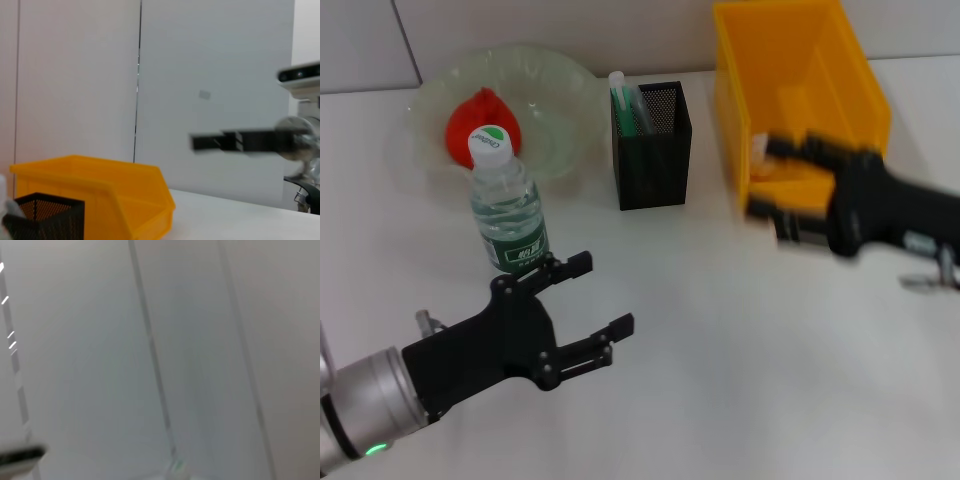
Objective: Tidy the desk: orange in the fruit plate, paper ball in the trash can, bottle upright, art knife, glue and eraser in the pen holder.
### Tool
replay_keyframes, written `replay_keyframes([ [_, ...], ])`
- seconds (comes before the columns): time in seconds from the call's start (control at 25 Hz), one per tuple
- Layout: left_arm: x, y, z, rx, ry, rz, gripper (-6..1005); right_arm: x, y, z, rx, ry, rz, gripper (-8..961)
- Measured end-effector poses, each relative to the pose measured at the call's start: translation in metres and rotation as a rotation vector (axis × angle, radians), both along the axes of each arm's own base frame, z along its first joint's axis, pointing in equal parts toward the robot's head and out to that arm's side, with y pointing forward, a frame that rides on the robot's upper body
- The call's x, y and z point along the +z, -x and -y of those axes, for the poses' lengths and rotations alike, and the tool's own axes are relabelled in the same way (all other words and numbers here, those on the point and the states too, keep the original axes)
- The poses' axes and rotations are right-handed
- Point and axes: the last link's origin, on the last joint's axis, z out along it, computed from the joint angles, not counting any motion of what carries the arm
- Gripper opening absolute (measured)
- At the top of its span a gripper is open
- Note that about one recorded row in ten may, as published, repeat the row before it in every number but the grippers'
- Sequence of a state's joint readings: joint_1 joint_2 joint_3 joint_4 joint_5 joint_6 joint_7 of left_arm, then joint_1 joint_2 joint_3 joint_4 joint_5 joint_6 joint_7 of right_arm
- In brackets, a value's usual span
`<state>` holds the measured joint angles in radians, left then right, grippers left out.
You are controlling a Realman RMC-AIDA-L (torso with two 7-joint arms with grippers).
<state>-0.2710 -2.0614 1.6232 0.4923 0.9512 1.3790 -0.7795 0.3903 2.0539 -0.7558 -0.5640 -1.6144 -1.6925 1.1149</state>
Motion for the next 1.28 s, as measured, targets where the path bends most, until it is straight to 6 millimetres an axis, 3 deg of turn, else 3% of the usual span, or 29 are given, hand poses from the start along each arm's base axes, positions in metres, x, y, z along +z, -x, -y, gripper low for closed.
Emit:
replay_keyframes([
  [0.16,0.005,0.005,0.001,0.012,0.013,0.008,814,-0.005,-0.014,0.022,0.023,0.117,0.098,798],
  [0.32,0.007,0.007,0.003,0.018,0.023,0.015,814,-0.012,-0.021,0.031,0.014,0.159,0.133,797],
  [0.68,0.006,0.009,0.006,0.028,0.041,0.014,814,-0.026,-0.023,0.030,-0.013,0.165,0.160,795],
  [1.28,0.005,0.010,0.009,0.028,0.050,0.020,815,-0.031,-0.024,0.029,-0.031,0.170,0.158,795],
])
